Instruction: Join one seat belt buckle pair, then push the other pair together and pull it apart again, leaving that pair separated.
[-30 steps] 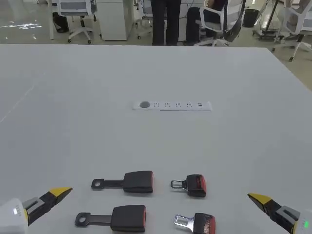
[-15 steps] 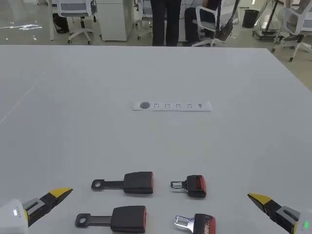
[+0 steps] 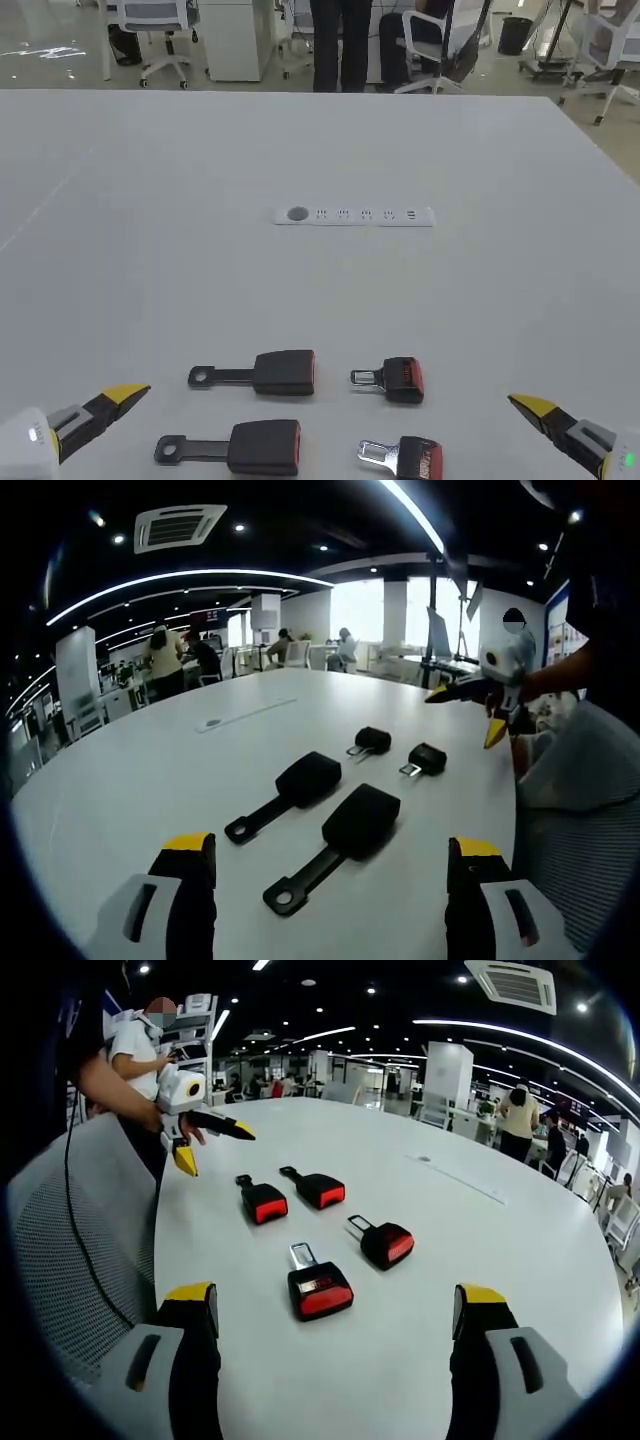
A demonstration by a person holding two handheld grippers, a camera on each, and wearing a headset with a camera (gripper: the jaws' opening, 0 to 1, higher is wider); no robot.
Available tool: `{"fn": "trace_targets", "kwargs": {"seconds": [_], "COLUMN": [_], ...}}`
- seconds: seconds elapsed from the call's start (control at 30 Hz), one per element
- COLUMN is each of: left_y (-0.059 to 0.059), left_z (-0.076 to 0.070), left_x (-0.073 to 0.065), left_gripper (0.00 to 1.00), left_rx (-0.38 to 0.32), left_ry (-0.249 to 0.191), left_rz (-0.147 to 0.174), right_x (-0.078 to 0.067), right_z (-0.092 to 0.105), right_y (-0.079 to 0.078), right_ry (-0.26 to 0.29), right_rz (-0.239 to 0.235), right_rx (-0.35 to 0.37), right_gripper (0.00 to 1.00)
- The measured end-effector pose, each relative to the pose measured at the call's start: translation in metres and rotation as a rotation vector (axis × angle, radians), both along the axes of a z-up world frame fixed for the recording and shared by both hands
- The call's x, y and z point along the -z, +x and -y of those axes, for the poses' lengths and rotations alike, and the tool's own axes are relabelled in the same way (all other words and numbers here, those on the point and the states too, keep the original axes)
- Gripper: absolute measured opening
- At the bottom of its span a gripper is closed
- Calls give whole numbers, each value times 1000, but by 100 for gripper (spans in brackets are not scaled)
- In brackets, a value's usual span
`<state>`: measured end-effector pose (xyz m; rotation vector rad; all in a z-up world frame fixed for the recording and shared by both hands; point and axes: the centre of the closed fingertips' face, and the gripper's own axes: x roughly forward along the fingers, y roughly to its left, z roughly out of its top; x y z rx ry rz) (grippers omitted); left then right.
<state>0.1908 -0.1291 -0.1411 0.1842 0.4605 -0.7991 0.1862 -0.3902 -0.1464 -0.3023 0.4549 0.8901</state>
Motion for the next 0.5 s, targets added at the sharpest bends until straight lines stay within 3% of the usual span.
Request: {"fn": "trace_targets", "kwargs": {"seconds": [0.5], "left_y": [-2], "left_z": [3], "left_x": [-1], "left_gripper": [97], "left_rx": [3], "left_ry": [1], "left_rz": [-4], "right_x": [2], "right_z": [0], "right_y": [-1], "right_ry": [-4], "right_rz": [-4], "right_rx": [-4], "right_gripper": [97]}}
